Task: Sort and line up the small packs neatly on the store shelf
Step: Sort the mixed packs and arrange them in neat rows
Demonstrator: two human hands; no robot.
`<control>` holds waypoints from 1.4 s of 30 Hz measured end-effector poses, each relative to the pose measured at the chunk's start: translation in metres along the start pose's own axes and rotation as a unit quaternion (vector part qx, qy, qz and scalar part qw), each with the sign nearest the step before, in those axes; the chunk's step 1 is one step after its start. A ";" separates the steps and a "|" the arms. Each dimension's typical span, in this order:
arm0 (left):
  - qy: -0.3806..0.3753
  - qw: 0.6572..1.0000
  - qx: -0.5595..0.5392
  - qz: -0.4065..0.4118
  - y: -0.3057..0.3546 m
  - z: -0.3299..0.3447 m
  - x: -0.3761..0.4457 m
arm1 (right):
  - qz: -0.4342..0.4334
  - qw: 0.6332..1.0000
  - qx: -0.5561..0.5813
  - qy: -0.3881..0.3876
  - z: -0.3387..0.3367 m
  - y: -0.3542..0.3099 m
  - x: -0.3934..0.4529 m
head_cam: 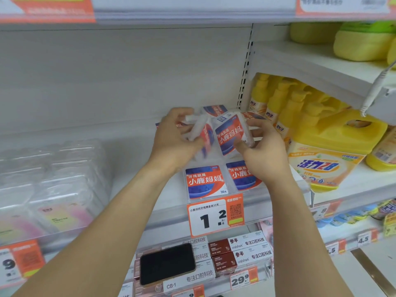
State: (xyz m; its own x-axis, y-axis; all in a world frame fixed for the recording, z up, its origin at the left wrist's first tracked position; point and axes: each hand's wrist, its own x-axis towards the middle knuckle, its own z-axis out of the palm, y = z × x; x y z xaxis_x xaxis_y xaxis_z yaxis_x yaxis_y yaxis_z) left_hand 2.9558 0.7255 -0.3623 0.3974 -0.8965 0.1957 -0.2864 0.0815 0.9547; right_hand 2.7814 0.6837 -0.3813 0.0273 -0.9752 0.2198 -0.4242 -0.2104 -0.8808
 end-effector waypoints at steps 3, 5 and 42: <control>0.060 0.998 0.002 0.037 0.006 -0.009 0.009 | 0.003 1.000 0.009 0.021 -0.001 0.003 0.000; 0.050 0.996 0.056 0.057 0.006 -0.013 0.016 | 0.006 1.000 0.003 0.018 -0.002 0.003 0.001; -0.225 0.860 0.430 0.156 -0.030 0.031 -0.024 | 0.006 0.936 -0.302 -0.180 -0.006 -0.014 0.075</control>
State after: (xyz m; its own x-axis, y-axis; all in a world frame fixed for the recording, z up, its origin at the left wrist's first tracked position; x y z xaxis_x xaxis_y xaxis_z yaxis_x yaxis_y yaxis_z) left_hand 2.9277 0.7315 -0.4024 -0.1391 -0.9829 0.1210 -0.9342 0.1708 0.3132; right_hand 2.7837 0.6138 -0.3499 0.2763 -0.9602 -0.0405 -0.8576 -0.2273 -0.4613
